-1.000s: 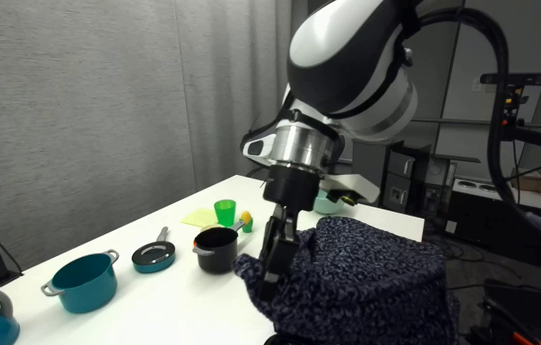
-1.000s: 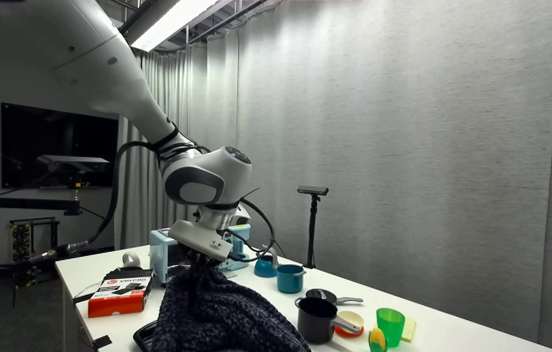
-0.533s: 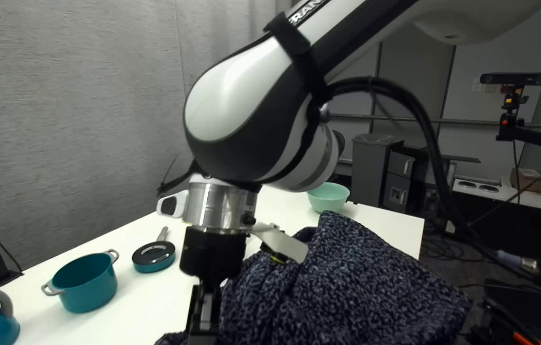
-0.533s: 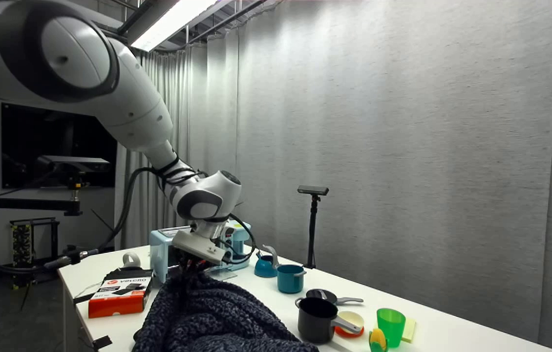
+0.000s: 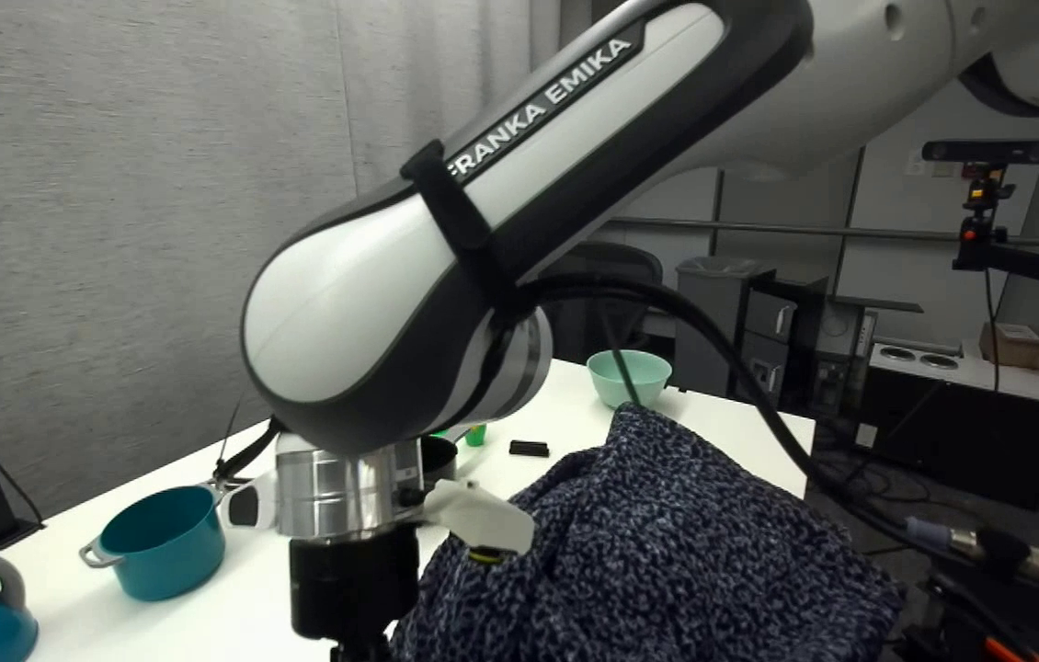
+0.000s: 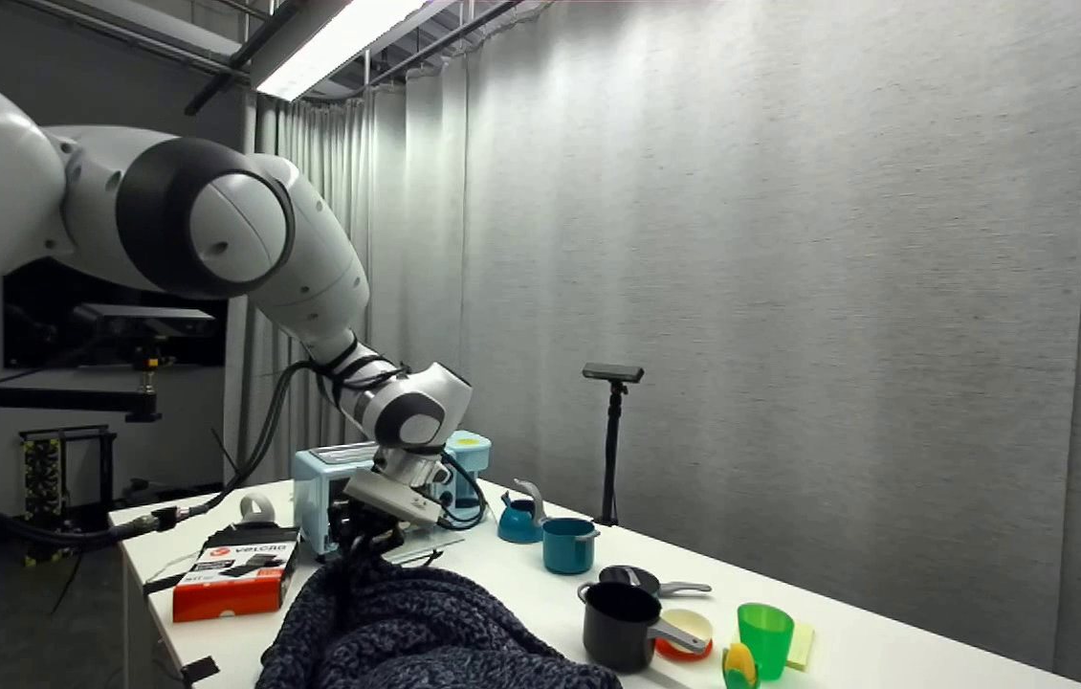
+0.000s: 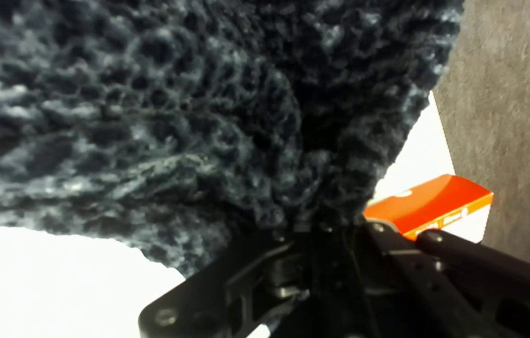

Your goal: Unfold the blanket once

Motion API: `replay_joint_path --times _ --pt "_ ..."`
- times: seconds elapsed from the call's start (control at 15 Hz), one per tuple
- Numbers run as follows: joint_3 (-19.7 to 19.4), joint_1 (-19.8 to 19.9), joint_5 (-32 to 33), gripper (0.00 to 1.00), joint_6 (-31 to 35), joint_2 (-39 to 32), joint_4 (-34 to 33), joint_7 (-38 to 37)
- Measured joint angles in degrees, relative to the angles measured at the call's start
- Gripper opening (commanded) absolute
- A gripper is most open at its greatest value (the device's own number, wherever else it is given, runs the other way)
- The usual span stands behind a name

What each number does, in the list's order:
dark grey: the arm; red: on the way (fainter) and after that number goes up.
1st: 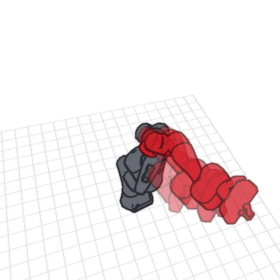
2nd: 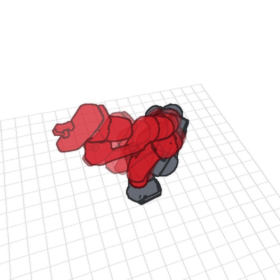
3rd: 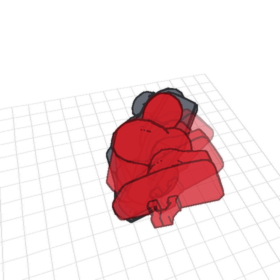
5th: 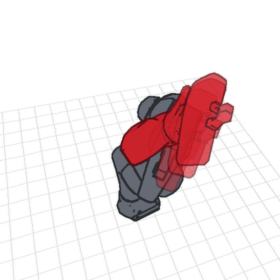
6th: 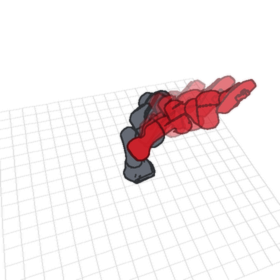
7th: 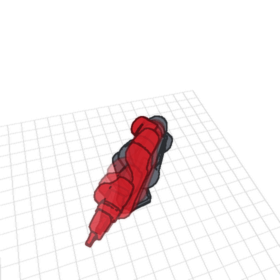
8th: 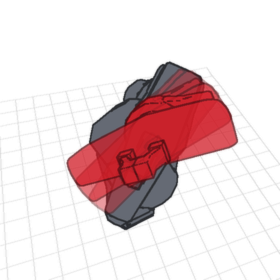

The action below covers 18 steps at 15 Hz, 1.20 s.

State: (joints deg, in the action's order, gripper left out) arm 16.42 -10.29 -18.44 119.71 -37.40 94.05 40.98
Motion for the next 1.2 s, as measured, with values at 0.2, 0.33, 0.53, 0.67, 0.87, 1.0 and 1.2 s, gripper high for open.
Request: replay_joint_path --times 0.2,0.33,0.53,0.67,0.87,1.0,1.2 --pt "0.8 0.0 1.3 0.47 -3.0 -2.1 -3.6 0.0" --pt "1.4 -0.2 1.5 0.62 -4.1 -2.6 -5.4 0.0" --pt "1.8 -0.8 2.3 0.86 -5.4 -2.5 -7.5 -0.3" --pt "1.9 -1.0 2.6 1.0 -6.9 -2.2 -8.7 -1.0" --pt "1.9 -0.7 2.4 1.0 -9.1 -1.4 -9.9 -2.9" --pt "1.8 0.0 2.1 1.0 -9.4 -0.2 -9.9 -4.9" --pt "1.3 1.6 1.8 1.0 -9.4 2.1 -9.6 -9.6"
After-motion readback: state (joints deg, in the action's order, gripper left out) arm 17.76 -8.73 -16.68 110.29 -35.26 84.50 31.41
